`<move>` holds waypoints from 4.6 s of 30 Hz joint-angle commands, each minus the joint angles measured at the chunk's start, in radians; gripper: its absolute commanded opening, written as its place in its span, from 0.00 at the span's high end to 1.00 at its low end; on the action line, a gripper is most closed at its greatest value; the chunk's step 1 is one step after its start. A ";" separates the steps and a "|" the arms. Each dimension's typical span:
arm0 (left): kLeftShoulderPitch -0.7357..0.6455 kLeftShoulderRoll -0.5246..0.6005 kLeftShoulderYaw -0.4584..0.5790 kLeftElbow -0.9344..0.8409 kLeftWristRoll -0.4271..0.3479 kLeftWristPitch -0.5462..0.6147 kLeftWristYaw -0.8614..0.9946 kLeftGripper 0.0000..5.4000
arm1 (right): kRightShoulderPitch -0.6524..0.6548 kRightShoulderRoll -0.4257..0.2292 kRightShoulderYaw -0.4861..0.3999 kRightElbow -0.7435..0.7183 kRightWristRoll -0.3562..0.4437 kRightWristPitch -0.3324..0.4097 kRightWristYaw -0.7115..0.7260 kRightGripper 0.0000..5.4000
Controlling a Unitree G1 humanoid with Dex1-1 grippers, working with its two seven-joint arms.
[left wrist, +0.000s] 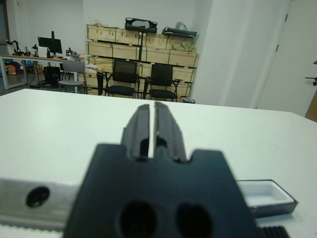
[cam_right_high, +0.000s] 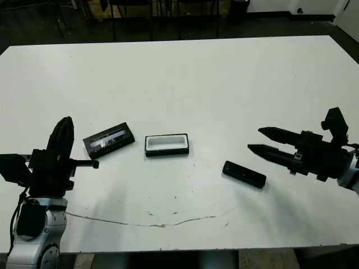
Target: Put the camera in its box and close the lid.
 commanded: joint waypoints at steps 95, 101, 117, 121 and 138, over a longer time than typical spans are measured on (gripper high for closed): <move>-0.008 0.003 -0.007 0.043 0.020 -0.012 0.008 1.00 | 0.153 0.026 0.115 0.130 -0.233 -0.295 0.004 0.95; -0.008 0.001 -0.007 0.041 0.026 -0.008 0.014 1.00 | 0.168 -0.042 0.140 0.048 -0.290 -0.218 -0.030 1.00; -0.012 0.006 -0.006 0.053 0.024 -0.022 0.008 1.00 | 0.130 -0.035 0.088 0.069 -0.091 -0.116 0.081 1.00; -0.011 0.004 -0.006 0.054 0.018 -0.017 0.007 1.00 | 0.056 -0.061 0.055 0.168 -0.049 -0.095 0.154 0.91; 0.001 -0.004 -0.017 0.042 0.023 -0.004 0.017 1.00 | -0.094 -0.047 0.128 0.165 -0.098 -0.073 0.205 0.36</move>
